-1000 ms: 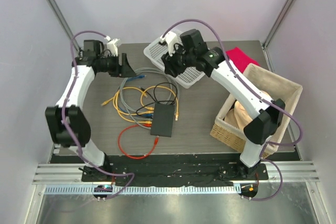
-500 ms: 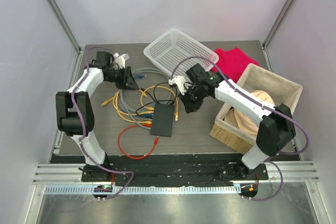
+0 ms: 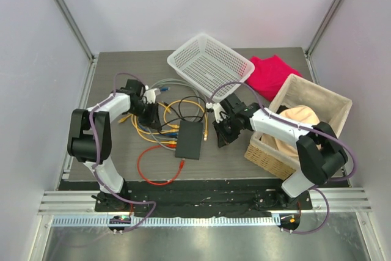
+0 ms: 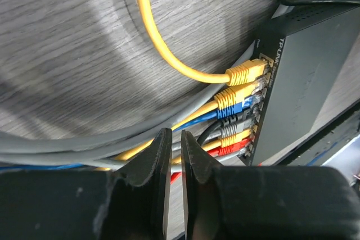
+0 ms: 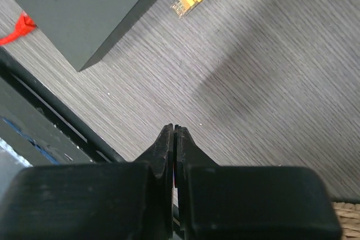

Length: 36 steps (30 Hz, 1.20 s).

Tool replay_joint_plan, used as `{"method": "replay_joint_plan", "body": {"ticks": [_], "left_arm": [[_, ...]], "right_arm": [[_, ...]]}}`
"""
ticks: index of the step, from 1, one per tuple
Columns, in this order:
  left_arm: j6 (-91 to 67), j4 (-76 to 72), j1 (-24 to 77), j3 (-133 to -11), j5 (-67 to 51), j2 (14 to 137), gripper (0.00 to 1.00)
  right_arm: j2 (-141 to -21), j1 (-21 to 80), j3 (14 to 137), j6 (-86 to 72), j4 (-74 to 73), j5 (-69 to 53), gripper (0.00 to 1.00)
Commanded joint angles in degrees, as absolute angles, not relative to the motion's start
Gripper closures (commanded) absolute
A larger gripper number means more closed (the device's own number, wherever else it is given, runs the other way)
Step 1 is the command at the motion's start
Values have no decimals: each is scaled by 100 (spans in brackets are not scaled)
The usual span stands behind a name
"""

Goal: Pull the plug from the switch port

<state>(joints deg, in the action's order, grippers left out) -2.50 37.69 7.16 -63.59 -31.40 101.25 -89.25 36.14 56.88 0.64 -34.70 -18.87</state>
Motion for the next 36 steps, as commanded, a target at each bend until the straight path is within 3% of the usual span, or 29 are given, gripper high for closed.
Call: {"method": "replay_joint_plan", "body": {"ticks": [1, 12, 25, 28, 34, 35, 36], "left_arm": [[-27, 3542, 1001, -6311, -2945, 9940, 83], [-44, 3595, 2029, -6407, -3014, 10143, 83], [104, 4024, 2259, -6828, -3261, 9712, 83], [473, 4306, 2163, -7066, -2770, 9519, 79], [711, 4404, 1855, -7400, -2224, 9387, 56], [738, 4342, 1828, -7409, -2198, 9404, 52], [782, 4246, 1759, -7496, -2258, 9500, 51]], "right_arm": [[-8403, 3507, 5730, -255, -2944, -1793, 99], [-8191, 3235, 5792, -35, -3015, -1565, 99], [-8025, 3111, 5783, 369, -3208, -1432, 99], [-7789, 3111, 5661, 369, -3287, -1538, 99], [-6970, 3120, 5361, 773, -3850, -1495, 97], [-7005, 3111, 5387, 773, -3806, -1407, 93], [-7074, 3111, 5440, 730, -3797, -1432, 82]]}}
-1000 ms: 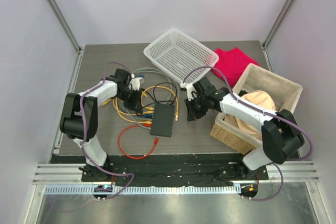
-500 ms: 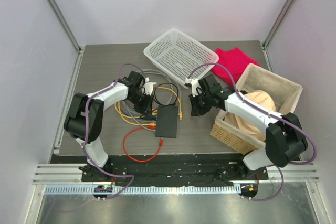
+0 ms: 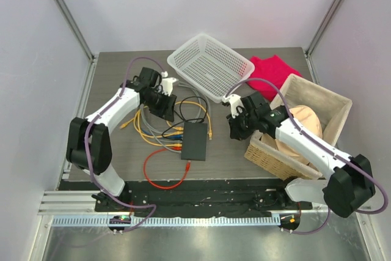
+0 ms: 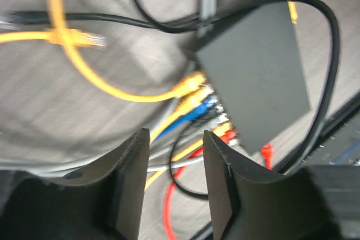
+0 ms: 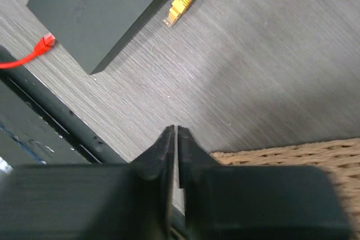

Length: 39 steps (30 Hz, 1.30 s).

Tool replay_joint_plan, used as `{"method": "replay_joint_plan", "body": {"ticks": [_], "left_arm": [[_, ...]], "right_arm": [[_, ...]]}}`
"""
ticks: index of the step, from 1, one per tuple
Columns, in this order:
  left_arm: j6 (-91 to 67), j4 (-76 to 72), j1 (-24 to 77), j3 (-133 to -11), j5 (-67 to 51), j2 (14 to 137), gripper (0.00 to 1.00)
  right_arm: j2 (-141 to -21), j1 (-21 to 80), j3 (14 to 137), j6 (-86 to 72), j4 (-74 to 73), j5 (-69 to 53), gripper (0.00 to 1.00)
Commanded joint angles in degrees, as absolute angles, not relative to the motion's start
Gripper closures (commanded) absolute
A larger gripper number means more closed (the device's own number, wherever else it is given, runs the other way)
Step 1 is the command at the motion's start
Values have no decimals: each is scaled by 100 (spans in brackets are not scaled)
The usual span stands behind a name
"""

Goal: Pull the plug from the switch port

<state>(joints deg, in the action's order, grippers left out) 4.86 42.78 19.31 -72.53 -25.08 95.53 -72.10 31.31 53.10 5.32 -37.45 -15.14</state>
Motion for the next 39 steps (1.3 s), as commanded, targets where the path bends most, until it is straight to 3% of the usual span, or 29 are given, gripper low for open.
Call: {"method": "replay_joint_plan", "body": {"ticks": [1, 3, 4, 9, 15, 20, 29, 39], "left_arm": [[843, 4228, 1723, -7567, -2381, 9605, 51], [1150, 4358, 1679, -7873, -2732, 9834, 48], [1256, 4438, 1670, -7997, -2968, 10113, 48], [1468, 5149, 1503, -8726, -2892, 10863, 50], [1326, 5186, 1028, -7938, -3049, 10425, 52], [1476, 4975, 1055, -7085, -3488, 10335, 53], [1504, 4685, 1327, -6654, -3911, 10582, 53], [897, 4202, 2372, -6381, -4368, 10609, 57]], "right_arm": [[-7188, 3103, 5475, 669, -3762, -1546, 75], [-7513, 3103, 5589, 415, -3657, -2035, 57], [-7628, 3103, 5633, 291, -3595, -2222, 53], [-8383, 3111, 5906, -325, -3120, -2891, 43], [-9034, 3111, 6038, -817, -2840, -3356, 36], [-9623, 3146, 6406, -887, -2795, -3480, 34], [-10502, 3146, 6934, -1072, -2725, -3375, 34], [-10301, 3068, 7058, -404, -3366, -3024, 35]]}}
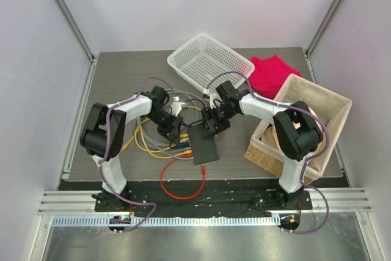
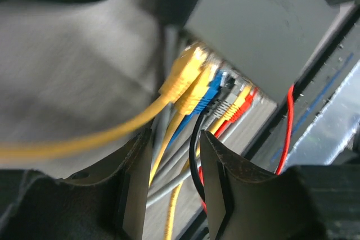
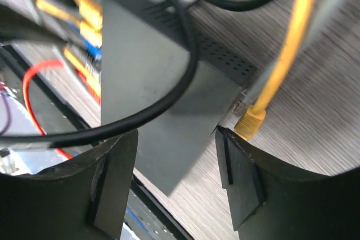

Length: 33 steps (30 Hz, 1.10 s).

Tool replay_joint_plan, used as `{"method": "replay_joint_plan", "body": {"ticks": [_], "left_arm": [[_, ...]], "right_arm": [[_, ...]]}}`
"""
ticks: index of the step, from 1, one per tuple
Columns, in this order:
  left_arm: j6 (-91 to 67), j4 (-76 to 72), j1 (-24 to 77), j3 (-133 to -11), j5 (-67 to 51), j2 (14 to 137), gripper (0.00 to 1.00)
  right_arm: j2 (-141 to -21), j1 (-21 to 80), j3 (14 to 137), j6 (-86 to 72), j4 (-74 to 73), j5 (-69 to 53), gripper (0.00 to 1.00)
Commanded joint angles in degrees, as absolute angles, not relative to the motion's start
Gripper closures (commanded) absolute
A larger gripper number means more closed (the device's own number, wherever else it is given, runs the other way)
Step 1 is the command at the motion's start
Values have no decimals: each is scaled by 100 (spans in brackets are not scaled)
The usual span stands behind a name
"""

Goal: Pull the plug from the switch port

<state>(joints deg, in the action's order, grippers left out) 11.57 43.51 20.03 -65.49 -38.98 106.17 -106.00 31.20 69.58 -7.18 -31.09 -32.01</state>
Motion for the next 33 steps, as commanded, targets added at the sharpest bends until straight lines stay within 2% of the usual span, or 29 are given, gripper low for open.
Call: {"method": "replay_joint_plan", "body": {"ticks": [1, 4, 11, 14, 15, 17, 18, 22, 29, 33], "left_arm": [[879, 4149, 2425, -6329, -4368, 10608, 57], [896, 4122, 2408, -6310, -4211, 10608, 57], [2002, 5623, 2039, -6943, -4421, 9897, 52], [2154, 5836, 1916, -7040, -4456, 9782, 51], [2040, 5740, 1864, -7014, -4534, 9817, 51], [1549, 5258, 1846, -6926, -4666, 9896, 50], [1329, 4786, 1846, -6874, -4693, 9983, 49], [432, 3842, 1837, -6829, -4816, 10186, 46], [-202, 3112, 1837, -6882, -4957, 10634, 39], [-193, 3059, 1846, -6935, -5001, 10872, 39]], "right_arm": [[-10214, 3006, 7040, -413, -3384, -2945, 35], [-9986, 2883, 6970, -413, -3401, -2761, 34], [-9169, 2856, 6821, 420, -3709, -2206, 34], [-8852, 2979, 6532, 746, -3727, -2267, 45], [-8807, 3040, 6469, 999, -3727, -2259, 53], [-8745, 3285, 6337, 1491, -3727, -2302, 63], [-8754, 3409, 6354, 1720, -3831, -2346, 77], [-8894, 3849, 6293, 2610, -3815, -2251, 98], [-9430, 3929, 6548, 2224, -3261, -2382, 99], [-9615, 4034, 6504, 2101, -3103, -2084, 99]]}}
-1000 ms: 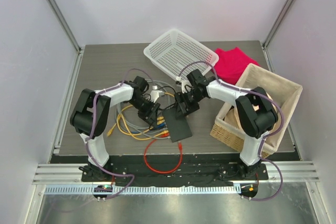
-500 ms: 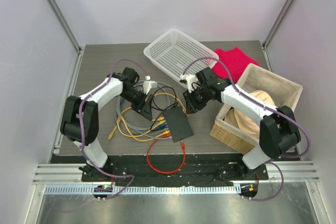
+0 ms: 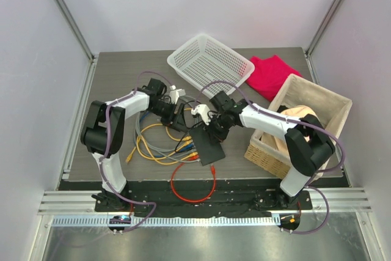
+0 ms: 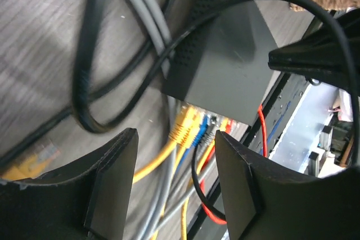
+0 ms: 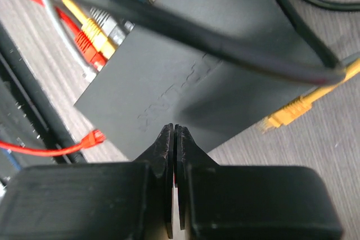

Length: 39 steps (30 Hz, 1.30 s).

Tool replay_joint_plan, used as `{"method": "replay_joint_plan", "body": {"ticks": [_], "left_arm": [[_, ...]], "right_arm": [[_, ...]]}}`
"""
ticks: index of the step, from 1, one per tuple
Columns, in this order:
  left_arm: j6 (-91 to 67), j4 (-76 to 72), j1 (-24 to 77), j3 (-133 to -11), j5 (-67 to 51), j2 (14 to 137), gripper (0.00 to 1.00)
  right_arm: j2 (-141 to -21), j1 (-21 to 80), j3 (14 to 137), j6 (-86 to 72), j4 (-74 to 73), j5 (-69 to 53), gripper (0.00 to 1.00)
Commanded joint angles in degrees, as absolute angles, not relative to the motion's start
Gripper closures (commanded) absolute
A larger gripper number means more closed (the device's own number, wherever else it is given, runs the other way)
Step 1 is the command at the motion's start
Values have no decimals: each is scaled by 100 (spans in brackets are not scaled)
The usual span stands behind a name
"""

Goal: Pull the plug from the switch port

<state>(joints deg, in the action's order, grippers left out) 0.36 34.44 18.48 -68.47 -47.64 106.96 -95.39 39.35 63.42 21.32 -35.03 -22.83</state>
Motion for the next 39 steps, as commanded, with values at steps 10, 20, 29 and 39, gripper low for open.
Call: {"method": "replay_joint_plan", "body": {"ticks": [10, 20, 29, 39], "left_arm": [[-114, 2980, 1846, -6733, -5036, 11074, 43], [-132, 2909, 1951, -6741, -5282, 11382, 48], [-185, 2909, 2021, -6776, -5344, 11566, 53], [-264, 2918, 2092, -6838, -5344, 11716, 55]], "right_arm": [[-10063, 4034, 6451, 1828, -2883, -1793, 99], [-10072, 4025, 6258, 1819, -2874, -1793, 99], [-10072, 4034, 6223, 1784, -2821, -1732, 99], [-10055, 4034, 6135, 1749, -2751, -1714, 99]]}}
